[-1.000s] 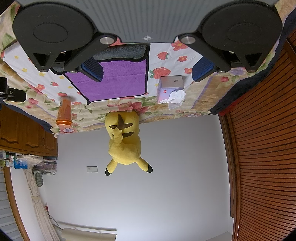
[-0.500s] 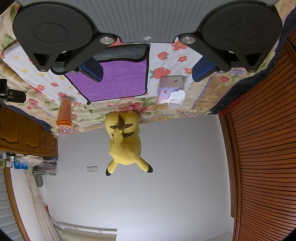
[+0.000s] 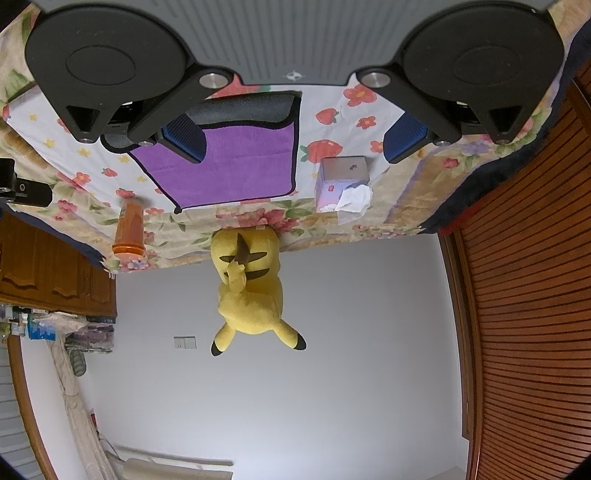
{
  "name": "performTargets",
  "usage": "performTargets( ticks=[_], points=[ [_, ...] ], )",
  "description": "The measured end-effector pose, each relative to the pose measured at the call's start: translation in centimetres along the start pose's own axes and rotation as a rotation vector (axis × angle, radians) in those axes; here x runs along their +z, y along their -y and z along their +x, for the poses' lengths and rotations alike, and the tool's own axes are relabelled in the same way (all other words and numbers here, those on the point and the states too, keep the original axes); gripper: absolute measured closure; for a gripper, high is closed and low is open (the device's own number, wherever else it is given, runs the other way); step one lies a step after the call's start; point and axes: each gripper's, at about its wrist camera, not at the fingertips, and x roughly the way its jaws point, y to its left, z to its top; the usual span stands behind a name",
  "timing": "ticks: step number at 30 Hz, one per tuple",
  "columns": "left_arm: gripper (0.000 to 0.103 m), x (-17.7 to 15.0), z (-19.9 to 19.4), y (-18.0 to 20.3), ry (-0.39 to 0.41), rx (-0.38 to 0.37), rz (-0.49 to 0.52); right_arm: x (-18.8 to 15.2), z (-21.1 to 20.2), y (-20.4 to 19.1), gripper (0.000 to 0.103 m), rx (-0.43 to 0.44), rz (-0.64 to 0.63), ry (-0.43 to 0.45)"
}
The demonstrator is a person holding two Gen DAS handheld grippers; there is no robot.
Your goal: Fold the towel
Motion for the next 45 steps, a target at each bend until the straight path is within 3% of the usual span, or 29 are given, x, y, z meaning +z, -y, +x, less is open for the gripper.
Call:
performTargets(
  ticks=[13,29,38,41,45],
  points=[
    [0.0,0.6,2.6,-0.2,-0.095,-0.046,0.009,0.0,2.0,-0.4,0.0,0.018,-0.025,-0.04],
    [0.0,1.1,6.9,0.0,-0.173,-0.116,0.03,-0.5,6.7,0.0,0.0,0.043,-0.056,-0.173],
    [0.004,1.1,9.4,-0.2,-0.213,-0.149,0.021,-1.1,8.7,-0.4,0.0,0.115,-0.06,-0.264],
    [0.009,1.0,10.3,-0.3,-0.228,-0.168,0.023,-1.3,9.3,-0.6,0.001,0.131,-0.071,-0.286],
    [0.011,0.9,11.5,-0.6,-0.242,-0.17,0.019,-1.6,10.4,-0.6,0.013,0.151,-0.08,-0.321]
  ],
)
